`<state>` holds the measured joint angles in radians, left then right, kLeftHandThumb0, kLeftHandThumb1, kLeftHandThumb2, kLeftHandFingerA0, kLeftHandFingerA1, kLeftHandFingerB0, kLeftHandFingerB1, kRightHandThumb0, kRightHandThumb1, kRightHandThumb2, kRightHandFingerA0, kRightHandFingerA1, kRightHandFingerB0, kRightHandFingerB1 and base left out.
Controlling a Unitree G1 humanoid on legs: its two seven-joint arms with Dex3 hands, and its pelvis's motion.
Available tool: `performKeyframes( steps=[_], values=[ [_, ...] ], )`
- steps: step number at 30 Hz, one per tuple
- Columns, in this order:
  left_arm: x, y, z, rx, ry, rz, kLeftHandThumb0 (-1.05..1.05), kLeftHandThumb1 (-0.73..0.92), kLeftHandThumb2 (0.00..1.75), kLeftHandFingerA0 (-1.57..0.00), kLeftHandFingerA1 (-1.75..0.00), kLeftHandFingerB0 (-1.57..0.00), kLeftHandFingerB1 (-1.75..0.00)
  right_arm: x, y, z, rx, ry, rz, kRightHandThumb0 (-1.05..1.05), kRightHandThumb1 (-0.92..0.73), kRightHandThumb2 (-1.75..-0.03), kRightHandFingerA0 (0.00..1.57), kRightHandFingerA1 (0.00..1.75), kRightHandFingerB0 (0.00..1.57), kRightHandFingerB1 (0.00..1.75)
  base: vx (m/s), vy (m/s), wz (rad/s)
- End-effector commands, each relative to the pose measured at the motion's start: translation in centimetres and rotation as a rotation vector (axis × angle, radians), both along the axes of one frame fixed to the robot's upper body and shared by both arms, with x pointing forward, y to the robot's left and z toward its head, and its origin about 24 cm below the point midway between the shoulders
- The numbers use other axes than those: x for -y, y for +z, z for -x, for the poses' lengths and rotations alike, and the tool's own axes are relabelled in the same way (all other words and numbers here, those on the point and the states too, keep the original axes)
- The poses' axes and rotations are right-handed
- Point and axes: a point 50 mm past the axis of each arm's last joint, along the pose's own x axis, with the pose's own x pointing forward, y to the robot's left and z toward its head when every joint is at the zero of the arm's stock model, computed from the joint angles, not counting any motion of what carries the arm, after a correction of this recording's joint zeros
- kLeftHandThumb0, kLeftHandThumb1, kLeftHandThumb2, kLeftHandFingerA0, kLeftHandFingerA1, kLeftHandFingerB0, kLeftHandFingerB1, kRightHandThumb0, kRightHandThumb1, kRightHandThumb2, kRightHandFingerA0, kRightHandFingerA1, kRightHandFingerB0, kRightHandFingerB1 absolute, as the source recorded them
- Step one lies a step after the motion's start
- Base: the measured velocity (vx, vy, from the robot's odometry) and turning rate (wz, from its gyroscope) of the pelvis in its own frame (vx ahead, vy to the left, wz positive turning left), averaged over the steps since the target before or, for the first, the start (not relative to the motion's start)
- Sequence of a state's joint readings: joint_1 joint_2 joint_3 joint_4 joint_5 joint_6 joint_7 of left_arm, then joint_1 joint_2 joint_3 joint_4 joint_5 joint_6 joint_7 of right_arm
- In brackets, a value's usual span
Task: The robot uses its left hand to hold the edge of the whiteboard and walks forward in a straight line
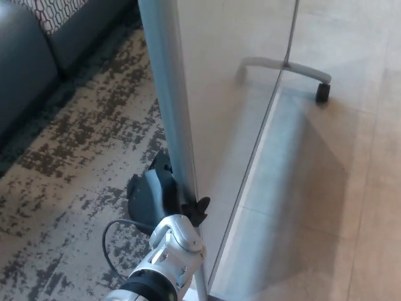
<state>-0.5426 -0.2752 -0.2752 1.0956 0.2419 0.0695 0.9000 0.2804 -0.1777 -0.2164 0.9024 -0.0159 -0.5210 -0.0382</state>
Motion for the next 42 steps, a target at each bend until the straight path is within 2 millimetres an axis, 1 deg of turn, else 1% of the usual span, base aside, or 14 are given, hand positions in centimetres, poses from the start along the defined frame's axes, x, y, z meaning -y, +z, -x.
performKeyframes(
  steps=[1,16,17,20,28,29,31,32,35,36,37,38,39,42],
  values=[
    [11.6,13.6,-4.5,0.388,-0.294,0.078,-0.10,0.64,0.80,-0.74,-1.75,-0.64,-1.69,0.2,0.5,0.5,0.054,0.018,0.054,-0.39,-0.59,-0.58,0.44,0.43,0.61,0.41,0.00,0.000,0.00],
    [11.6,13.3,-4.2,0.401,-0.328,0.109,-0.09,0.66,0.77,-0.77,-1.75,-0.60,-1.72,0.3,0.5,0.5,0.045,0.023,0.051,-0.40,-0.59,-0.58,0.42,0.42,0.60,0.41,0.00,0.166,-0.13],
    [11.6,13.1,-4.2,0.396,-0.334,0.107,-0.08,0.56,0.92,-1.13,-1.43,-0.96,-1.32,0.3,0.5,0.5,0.050,0.012,0.036,-0.38,-0.59,-0.58,0.41,0.42,0.61,0.41,0.03,-0.030,0.12],
    [11.4,12.9,-4.3,0.383,-0.339,0.108,-0.06,0.55,0.96,-1.15,-1.43,-0.99,-1.32,0.4,0.5,0.4,0.046,0.022,0.050,-0.41,-0.60,-0.58,0.43,0.42,0.62,0.40,0.02,-0.035,0.19],
    [11.5,13.1,-4.3,0.385,-0.344,0.101,-0.10,0.54,0.93,-1.12,-1.38,-0.99,-1.28,0.4,0.7,0.2,0.049,0.044,0.060,-0.41,-0.59,-0.58,0.41,0.42,0.60,0.40,0.00,-0.004,0.02],
    [11.5,13.1,-4.3,0.387,-0.342,0.103,-0.07,0.66,0.79,-0.79,-1.75,-0.64,-1.69,0.4,0.7,0.2,0.050,0.039,0.055,-0.42,-0.59,-0.58,0.40,0.42,0.60,0.40,0.00,0.000,0.00],
    [11.5,13.1,-4.3,0.387,-0.343,0.093,-0.08,0.66,0.77,-0.77,-1.75,-0.64,-1.66,0.4,0.7,0.2,0.054,0.031,0.048,-0.40,-0.59,-0.58,0.42,0.42,0.61,0.40,0.00,0.000,0.00],
    [11.5,13.0,-4.3,0.384,-0.351,0.093,-0.10,0.56,0.94,-1.12,-1.40,-0.98,-1.29,0.4,0.7,0.1,0.054,0.030,0.055,-0.41,-0.60,-0.58,0.44,0.43,0.63,0.41,0.00,0.000,0.00],
    [11.5,13.0,-4.3,0.380,-0.358,0.103,-0.07,0.52,0.95,-1.12,-1.39,-1.01,-1.31,0.5,0.6,0.1,0.048,0.030,0.046,-0.41,-0.60,-0.58,0.42,0.43,0.62,0.40,0.00,0.000,0.00],
    [11.5,13.0,-4.4,0.359,-0.355,0.114,-0.05,0.66,0.65,-0.78,-1.75,-0.66,-1.54,0.5,0.7,0.1,0.049,0.037,0.048,-0.40,-0.59,-0.58,0.41,0.41,0.60,0.40,0.00,0.000,0.00],
    [11.5,13.1,-4.5,0.343,-0.357,0.119,-0.20,0.63,0.58,-0.62,-1.52,-0.77,-0.93,0.5,0.7,0.1,0.046,0.041,0.050,-0.41,-0.59,-0.58,0.40,0.40,0.60,0.40,0.00,0.000,0.00],
    [11.5,13.0,-4.5,0.334,-0.361,0.120,-0.20,0.63,0.58,-0.62,-1.52,-0.77,-0.93,0.5,0.7,0.1,0.044,0.042,0.052,-0.41,-0.59,-0.58,0.40,0.40,0.60,0.40,0.00,0.000,0.00],
    [11.4,12.9,-4.7,0.297,-0.376,0.147,-0.28,0.51,0.55,-0.45,-0.55,-0.51,-0.40,0.5,0.7,0.2,0.047,0.043,0.042,-0.41,-0.59,-0.58,0.38,0.41,0.60,0.40,0.00,0.000,0.00],
    [11.3,12.5,-4.9,0.220,-0.394,0.189,-0.31,0.25,0.86,-0.10,-0.54,-0.07,-0.50,0.5,0.6,0.2,0.043,0.047,0.043,-0.42,-0.59,-0.58,0.39,0.41,0.60,0.40,0.00,0.000,0.00]
  ],
)
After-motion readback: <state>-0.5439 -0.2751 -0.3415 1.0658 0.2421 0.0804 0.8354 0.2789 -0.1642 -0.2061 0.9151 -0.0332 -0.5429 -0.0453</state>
